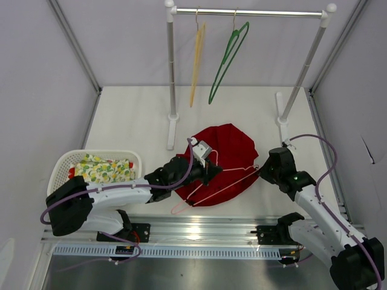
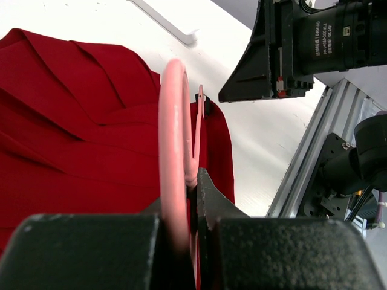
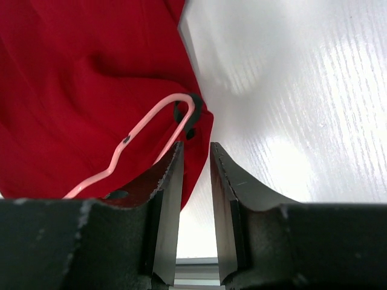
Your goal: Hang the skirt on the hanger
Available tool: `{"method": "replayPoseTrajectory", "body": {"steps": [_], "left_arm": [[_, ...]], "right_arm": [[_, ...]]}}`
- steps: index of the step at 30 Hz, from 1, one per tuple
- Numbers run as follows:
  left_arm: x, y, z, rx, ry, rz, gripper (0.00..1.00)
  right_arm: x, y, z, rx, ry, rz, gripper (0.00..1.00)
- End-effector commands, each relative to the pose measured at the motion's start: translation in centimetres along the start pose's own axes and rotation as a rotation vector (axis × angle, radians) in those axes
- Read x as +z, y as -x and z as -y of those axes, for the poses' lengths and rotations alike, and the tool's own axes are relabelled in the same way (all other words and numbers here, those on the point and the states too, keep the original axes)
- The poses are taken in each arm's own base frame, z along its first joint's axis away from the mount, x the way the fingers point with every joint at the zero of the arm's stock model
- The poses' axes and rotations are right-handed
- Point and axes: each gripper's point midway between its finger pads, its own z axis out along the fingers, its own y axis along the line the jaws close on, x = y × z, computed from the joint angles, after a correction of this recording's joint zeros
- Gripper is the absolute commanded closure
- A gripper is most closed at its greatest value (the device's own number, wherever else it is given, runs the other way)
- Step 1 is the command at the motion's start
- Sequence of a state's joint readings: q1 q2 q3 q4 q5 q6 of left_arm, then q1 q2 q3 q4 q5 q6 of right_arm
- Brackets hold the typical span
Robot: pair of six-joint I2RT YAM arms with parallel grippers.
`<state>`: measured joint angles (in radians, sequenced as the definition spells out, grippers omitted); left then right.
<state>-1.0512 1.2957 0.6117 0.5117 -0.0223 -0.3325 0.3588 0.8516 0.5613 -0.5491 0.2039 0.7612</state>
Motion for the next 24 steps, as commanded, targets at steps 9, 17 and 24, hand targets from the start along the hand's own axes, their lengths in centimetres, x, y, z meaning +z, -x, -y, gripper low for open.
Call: {"method": "replayPoseTrajectory", "body": {"steps": [9, 17, 24], "left_arm": [[-0.7, 0.7, -0.2, 0.014, 0.009, 0.0, 1.0], [-0.8, 0.2, -0.3, 0.012, 0.011, -0.023, 1.0], [-0.5, -0.1, -0.3, 0.011, 0.015, -0.037, 1.0]], "right_arm": [[1.9, 2.5, -1.4, 0.004, 0.029, 0.053, 0.74], [3.0, 2.2, -0.9, 0.011, 0.023, 0.036, 0.81], [3.3, 0.6, 0.0, 0.014, 0.023, 0.005, 0.83]]}}
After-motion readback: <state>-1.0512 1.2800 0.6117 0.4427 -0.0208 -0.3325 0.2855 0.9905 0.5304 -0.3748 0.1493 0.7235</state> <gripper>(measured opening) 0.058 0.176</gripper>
